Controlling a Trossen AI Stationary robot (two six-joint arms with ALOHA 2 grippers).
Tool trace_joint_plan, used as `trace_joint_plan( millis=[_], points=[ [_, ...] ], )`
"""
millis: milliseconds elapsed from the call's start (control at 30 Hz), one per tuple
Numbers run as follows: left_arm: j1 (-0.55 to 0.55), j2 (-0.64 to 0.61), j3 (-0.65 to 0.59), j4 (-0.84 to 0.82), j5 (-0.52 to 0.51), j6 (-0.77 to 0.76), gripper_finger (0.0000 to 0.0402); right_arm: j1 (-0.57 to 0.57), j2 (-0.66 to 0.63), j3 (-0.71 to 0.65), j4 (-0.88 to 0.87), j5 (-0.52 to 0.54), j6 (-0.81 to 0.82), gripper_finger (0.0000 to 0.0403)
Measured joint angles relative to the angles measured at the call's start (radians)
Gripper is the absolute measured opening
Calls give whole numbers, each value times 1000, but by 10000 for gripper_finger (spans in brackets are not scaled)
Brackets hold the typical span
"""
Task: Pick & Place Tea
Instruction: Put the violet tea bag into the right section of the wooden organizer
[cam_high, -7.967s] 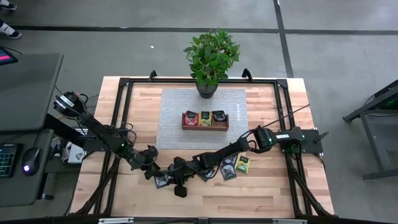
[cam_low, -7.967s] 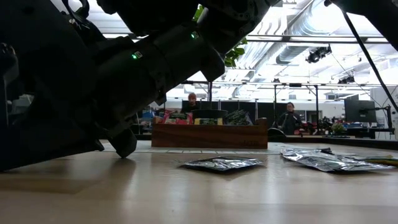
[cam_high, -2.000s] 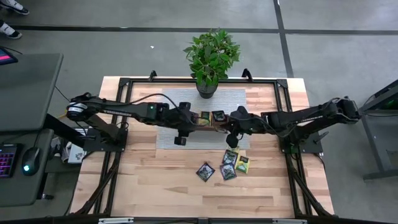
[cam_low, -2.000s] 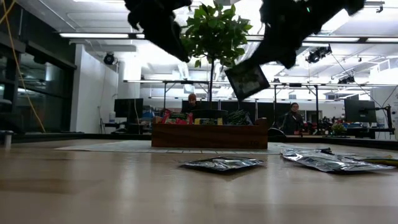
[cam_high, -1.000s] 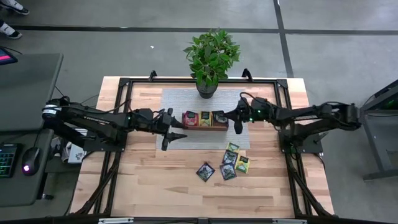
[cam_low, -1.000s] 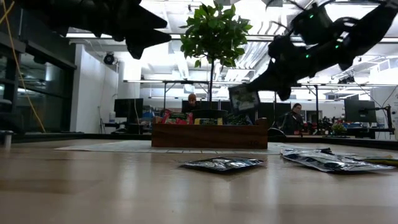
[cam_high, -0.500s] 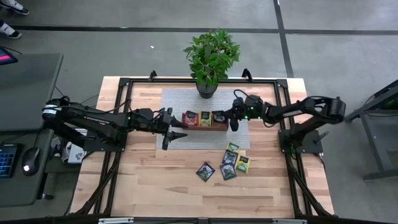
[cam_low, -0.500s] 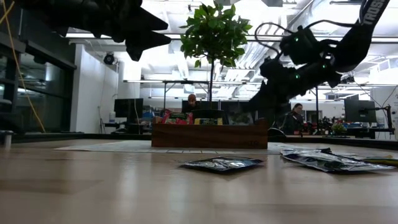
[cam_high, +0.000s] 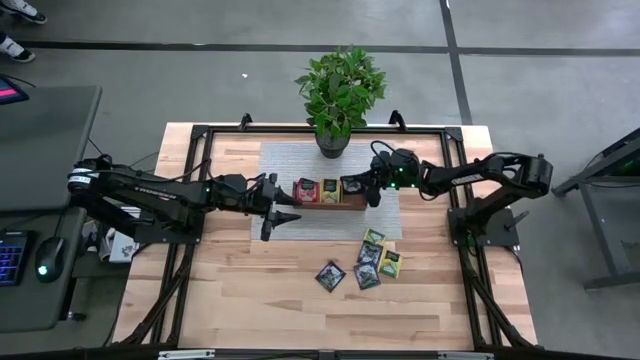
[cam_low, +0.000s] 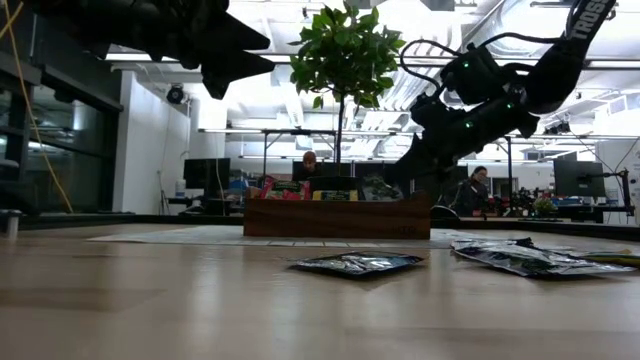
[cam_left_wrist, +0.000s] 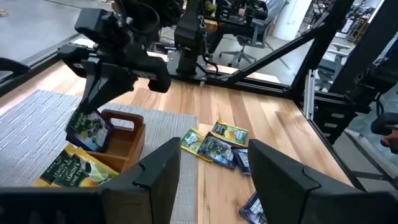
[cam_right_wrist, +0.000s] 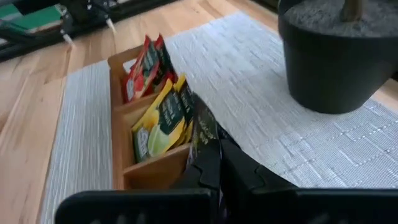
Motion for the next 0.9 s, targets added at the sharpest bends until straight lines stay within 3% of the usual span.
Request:
trace_joint_plan(
  millis=[167,700,900],
  points=[
    [0,0,0,-1,0,0,184,1,0,13,-86,-3,-34,0],
    [0,0,0,-23,1,0,184,1,0,16,-62,-14,-30,2],
    [0,0,0,-23,1,0,184,1,0,16,-55,-42,-23,26]
  ],
)
